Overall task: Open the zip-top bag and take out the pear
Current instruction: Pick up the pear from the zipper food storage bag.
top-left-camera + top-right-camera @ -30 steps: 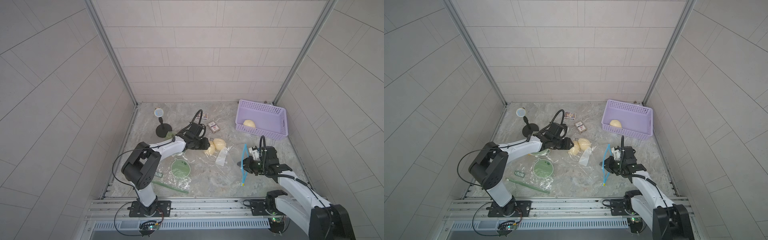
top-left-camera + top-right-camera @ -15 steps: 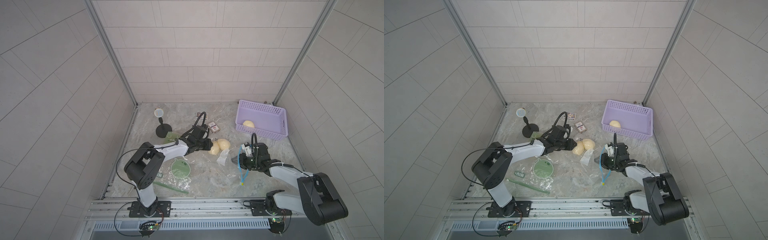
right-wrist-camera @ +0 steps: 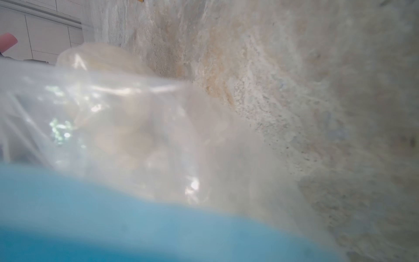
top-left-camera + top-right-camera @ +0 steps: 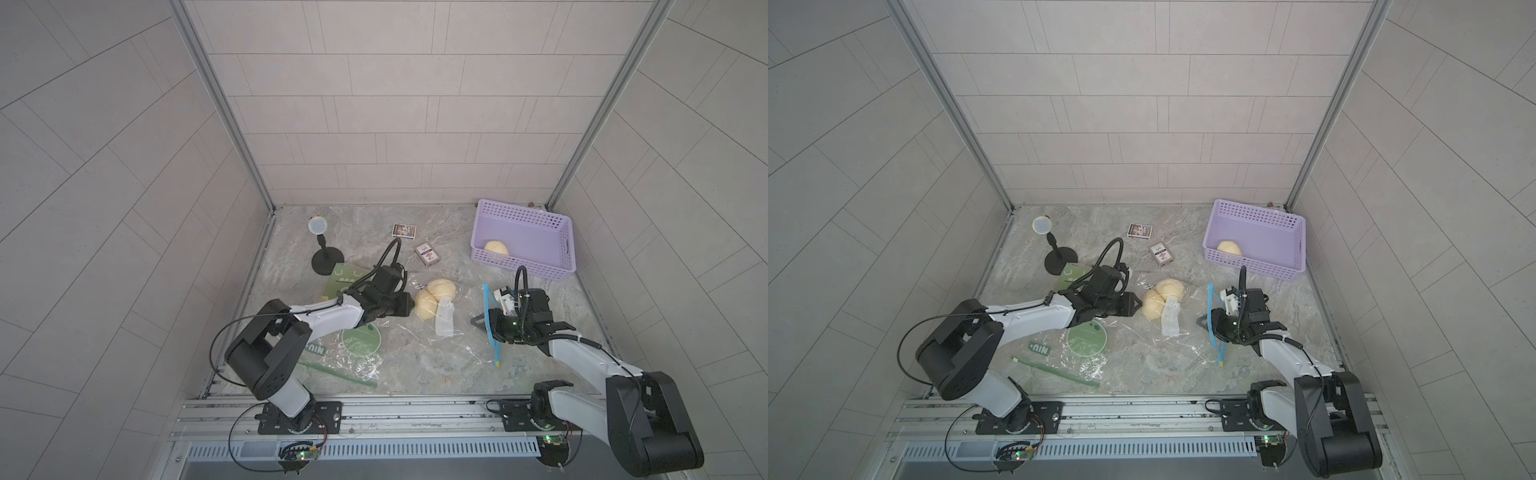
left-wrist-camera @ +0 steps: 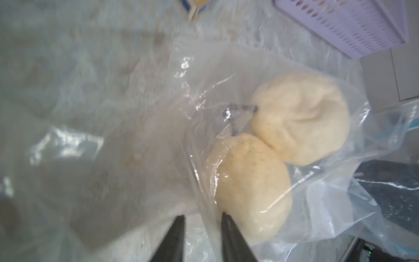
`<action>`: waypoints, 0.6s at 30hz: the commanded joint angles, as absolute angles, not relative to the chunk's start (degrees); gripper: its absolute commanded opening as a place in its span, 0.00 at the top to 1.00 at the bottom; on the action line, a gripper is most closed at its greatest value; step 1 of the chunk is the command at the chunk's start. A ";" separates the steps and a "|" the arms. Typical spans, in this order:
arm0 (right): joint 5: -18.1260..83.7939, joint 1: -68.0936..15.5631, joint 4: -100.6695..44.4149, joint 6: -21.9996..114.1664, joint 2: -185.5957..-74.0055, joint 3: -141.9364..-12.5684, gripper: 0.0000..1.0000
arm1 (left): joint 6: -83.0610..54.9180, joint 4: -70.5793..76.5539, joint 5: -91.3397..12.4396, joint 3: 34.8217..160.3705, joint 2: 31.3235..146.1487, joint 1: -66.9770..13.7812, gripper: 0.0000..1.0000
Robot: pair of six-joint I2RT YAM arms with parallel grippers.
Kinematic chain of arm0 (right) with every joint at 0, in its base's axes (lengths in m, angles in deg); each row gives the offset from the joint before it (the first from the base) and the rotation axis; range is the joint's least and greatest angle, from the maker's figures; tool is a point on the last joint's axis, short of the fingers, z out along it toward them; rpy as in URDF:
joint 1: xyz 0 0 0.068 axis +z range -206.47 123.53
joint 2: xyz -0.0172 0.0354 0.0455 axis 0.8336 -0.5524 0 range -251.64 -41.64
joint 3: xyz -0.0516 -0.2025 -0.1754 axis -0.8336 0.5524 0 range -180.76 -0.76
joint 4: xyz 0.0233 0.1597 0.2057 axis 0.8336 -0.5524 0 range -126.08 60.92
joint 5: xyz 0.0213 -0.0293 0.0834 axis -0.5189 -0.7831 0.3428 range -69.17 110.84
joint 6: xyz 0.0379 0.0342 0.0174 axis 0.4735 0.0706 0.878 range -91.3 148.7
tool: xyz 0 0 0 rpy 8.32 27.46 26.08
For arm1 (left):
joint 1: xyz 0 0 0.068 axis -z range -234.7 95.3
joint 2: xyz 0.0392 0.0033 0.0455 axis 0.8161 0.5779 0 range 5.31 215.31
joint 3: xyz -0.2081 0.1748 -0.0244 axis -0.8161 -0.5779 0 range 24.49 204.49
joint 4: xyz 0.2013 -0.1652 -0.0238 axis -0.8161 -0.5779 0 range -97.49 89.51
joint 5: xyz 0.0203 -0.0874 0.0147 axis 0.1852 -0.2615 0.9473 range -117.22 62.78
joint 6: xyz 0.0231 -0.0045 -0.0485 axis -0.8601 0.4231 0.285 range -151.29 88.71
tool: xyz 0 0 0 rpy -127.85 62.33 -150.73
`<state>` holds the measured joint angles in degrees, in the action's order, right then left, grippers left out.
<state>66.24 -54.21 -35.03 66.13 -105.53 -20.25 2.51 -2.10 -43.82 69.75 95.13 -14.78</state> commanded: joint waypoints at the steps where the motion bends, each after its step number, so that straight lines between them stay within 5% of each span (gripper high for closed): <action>1: 67.06 -54.71 -37.32 63.95 -104.83 -19.81 0.58 | 2.44 -12.36 -44.55 69.96 91.24 -14.59 0.43; 6: 68.29 -54.71 -36.54 64.01 -105.35 -20.00 0.58 | 1.47 -11.79 -44.95 69.42 91.86 -16.00 0.25; 11: 68.51 -54.78 -36.37 63.64 -106.06 -20.18 0.58 | 3.58 -1.90 -51.44 67.46 96.59 -15.85 0.24; 13: 68.48 -54.71 -36.29 63.59 -106.23 -20.12 0.58 | 4.44 1.19 -53.15 66.75 98.46 -15.60 0.34; 16: 68.63 -54.67 -36.02 63.51 -106.74 -20.23 0.58 | 5.33 3.32 -54.08 66.03 99.45 -15.31 0.66; 18: 68.82 -54.59 -35.96 63.50 -106.98 -20.24 0.59 | 5.64 3.72 -54.05 65.51 98.12 -15.29 0.75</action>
<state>68.32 -54.62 -36.15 64.64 -106.58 -20.25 4.67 0.59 -52.48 66.49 98.97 -15.65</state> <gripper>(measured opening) 0.415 0.269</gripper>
